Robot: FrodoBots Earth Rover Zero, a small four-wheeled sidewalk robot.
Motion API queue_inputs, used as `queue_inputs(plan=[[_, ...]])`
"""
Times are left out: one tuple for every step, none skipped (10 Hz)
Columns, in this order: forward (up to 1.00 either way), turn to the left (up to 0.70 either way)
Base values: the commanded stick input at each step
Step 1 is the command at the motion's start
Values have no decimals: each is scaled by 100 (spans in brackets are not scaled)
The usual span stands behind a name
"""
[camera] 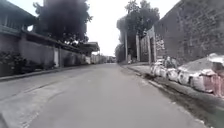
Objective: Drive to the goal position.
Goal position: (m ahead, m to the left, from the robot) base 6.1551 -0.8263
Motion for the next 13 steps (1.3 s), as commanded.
queue_inputs(plan=[[85,0],[85,0],[85,0],[85,0],[85,0],[85,0],[85,0],[85,0],[85,0],[85,0],[85,0],[85,0],[85,0]])
